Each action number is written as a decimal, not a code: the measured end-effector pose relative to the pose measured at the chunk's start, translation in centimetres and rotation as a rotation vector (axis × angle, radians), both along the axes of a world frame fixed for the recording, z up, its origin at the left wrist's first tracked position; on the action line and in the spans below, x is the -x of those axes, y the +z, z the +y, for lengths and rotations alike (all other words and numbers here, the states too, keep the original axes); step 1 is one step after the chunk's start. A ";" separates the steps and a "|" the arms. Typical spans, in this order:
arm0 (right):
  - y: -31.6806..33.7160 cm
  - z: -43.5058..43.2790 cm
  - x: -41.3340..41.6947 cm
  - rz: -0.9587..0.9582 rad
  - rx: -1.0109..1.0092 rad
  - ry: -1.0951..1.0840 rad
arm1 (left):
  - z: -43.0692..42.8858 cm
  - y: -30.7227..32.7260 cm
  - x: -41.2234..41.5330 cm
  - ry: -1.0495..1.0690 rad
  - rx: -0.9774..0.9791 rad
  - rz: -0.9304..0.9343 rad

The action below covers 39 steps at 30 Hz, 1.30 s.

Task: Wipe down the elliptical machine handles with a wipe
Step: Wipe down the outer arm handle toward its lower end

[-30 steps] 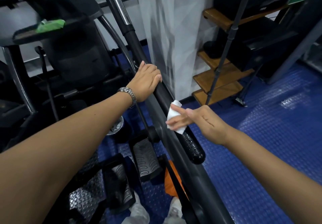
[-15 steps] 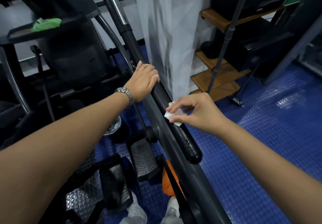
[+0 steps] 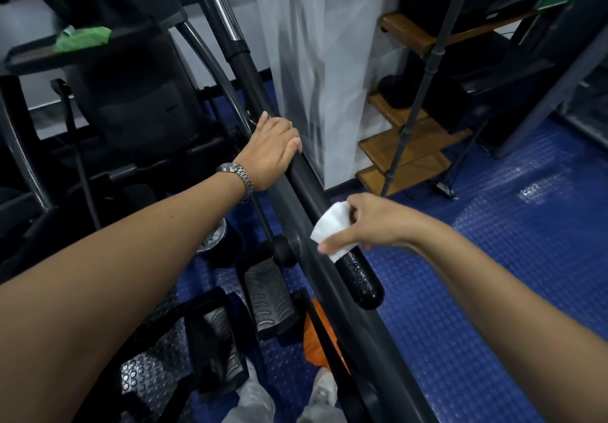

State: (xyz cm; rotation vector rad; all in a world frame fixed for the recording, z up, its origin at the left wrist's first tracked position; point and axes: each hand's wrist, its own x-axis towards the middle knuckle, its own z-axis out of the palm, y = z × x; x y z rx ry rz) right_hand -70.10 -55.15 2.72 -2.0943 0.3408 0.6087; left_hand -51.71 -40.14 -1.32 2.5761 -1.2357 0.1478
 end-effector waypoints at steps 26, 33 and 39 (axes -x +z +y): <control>-1.3 0.3 1.6 -0.624 -0.120 -0.096 | 0.0 -0.4 -0.3 0.000 0.019 0.005; -1.0 0.0 1.5 -0.623 -0.051 -0.139 | 0.1 -0.5 -0.3 -0.004 0.029 0.015; -0.6 -1.7 2.9 -0.470 -0.169 -0.144 | 0.1 -0.4 -0.2 -0.003 0.021 0.027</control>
